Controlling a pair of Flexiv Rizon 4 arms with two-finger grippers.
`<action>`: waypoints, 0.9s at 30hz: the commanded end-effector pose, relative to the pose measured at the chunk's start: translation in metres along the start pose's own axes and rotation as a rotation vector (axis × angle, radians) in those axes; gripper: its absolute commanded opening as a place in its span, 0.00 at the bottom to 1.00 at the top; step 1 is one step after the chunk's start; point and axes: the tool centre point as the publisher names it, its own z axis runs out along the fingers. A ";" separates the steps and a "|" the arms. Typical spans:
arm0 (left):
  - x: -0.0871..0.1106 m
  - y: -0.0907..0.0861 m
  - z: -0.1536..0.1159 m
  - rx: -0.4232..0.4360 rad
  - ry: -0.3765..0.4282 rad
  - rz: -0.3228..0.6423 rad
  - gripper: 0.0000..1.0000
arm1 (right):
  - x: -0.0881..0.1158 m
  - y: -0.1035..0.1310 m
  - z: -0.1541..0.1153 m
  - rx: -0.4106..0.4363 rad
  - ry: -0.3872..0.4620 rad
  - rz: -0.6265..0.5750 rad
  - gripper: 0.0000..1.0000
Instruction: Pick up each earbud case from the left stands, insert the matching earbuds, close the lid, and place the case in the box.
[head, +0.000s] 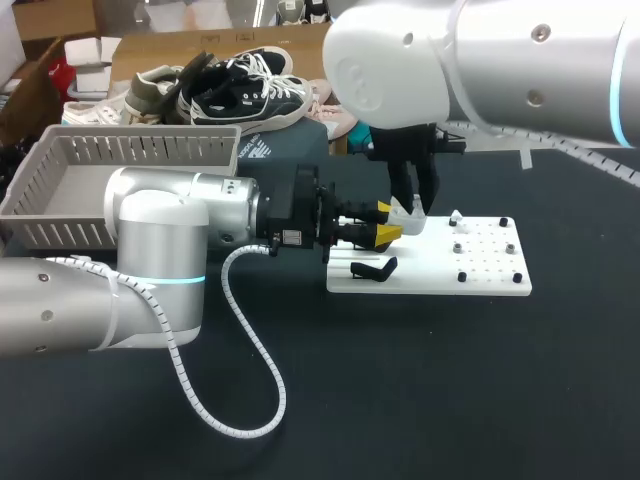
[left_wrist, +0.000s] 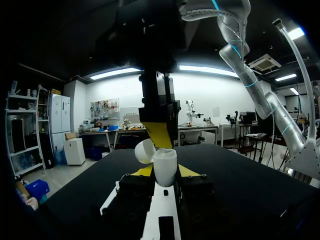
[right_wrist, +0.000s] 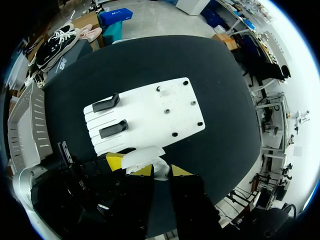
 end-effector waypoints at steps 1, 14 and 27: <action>0.000 -0.001 0.001 -0.003 0.000 0.001 0.00 | -0.001 -0.002 0.000 -0.007 0.004 0.005 0.00; 0.000 -0.001 0.001 -0.003 0.000 0.001 0.00 | -0.002 -0.002 -0.001 -0.016 0.030 0.021 0.13; 0.000 -0.001 0.001 -0.003 0.000 0.001 0.00 | 0.004 0.001 -0.002 -0.017 0.027 0.016 0.42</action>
